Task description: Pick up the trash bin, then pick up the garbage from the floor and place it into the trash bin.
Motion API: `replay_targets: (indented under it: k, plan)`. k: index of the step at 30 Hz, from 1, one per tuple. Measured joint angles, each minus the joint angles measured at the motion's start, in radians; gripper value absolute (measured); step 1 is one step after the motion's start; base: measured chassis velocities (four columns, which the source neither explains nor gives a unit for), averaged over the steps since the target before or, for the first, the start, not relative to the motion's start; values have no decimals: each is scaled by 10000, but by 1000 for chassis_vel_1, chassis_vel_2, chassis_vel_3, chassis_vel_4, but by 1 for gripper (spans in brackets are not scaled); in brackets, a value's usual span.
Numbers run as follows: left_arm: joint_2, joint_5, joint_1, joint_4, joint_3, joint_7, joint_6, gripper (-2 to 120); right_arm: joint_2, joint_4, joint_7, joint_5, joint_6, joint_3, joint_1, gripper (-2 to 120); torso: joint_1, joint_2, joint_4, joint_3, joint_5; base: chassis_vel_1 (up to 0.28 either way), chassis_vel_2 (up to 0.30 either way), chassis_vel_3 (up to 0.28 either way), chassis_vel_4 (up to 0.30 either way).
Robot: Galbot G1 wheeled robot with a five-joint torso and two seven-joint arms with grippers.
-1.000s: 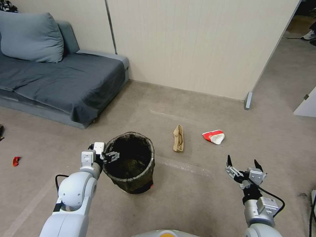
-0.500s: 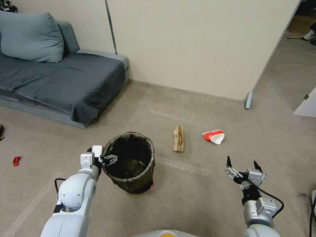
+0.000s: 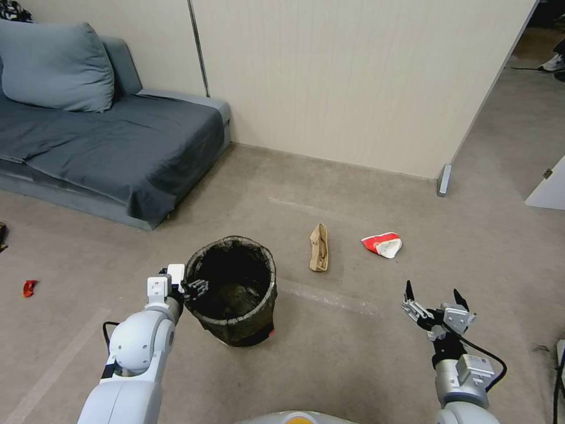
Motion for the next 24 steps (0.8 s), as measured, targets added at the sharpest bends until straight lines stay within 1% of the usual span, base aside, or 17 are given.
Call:
replay_targets:
  k: [2,3,4,5,8,9,10,11,12,13,14,21,24]
  plan:
    - [-2,0,0,4,1,3,0,53,-6,-3,0,0,1,0,1,100,0,0,0,0,0,0,0,0,0]
    - [-10,0,0,14,5,9,-1,48,-21,-15,0,-1,6,0,2,100,0,-1,0,1,0,0,0,0,0]
    - [-14,0,-1,17,8,10,-2,41,-26,-19,0,0,10,0,3,100,0,0,0,0,0,0,0,0,0]
    - [-14,0,-1,17,8,10,-2,41,-26,-19,0,0,10,0,3,100,0,0,0,0,0,0,0,0,0]
    - [-27,-128,-6,9,36,-19,-12,25,-59,-79,0,2,82,4,11,100,-1,0,1,0,3,0,0,0,0]
    - [-27,-128,-6,9,36,-19,-12,25,-59,-79,0,2,82,4,11,100,-1,0,1,0,3,0,0,0,0]
    - [-27,-198,-11,-30,54,-32,-15,18,-60,-105,0,3,130,3,18,100,0,0,2,0,2,0,0,0,0]
    - [-27,-212,-15,-41,64,-32,-15,17,-60,-112,0,3,148,2,21,100,0,0,1,0,2,0,0,0,0]
    - [-31,-231,-28,-56,84,-20,-15,11,-61,-120,0,4,168,-1,23,100,0,0,1,0,2,0,0,0,0]
    - [-31,-231,-28,-56,84,-20,-15,11,-61,-120,0,4,168,-1,23,100,0,0,1,0,2,0,0,0,0]
    - [-44,-243,-44,-57,94,-10,-15,7,-59,-124,-1,4,179,-4,23,100,-1,0,1,0,3,0,0,0,0]
    - [-78,-222,-47,-37,99,-13,-16,7,-59,-122,-6,4,192,14,32,100,0,0,2,0,1,0,0,0,0]
    - [-76,-152,-36,-68,93,-11,-16,7,-51,-39,16,4,187,29,32,100,0,0,-2,0,-3,0,0,0,0]
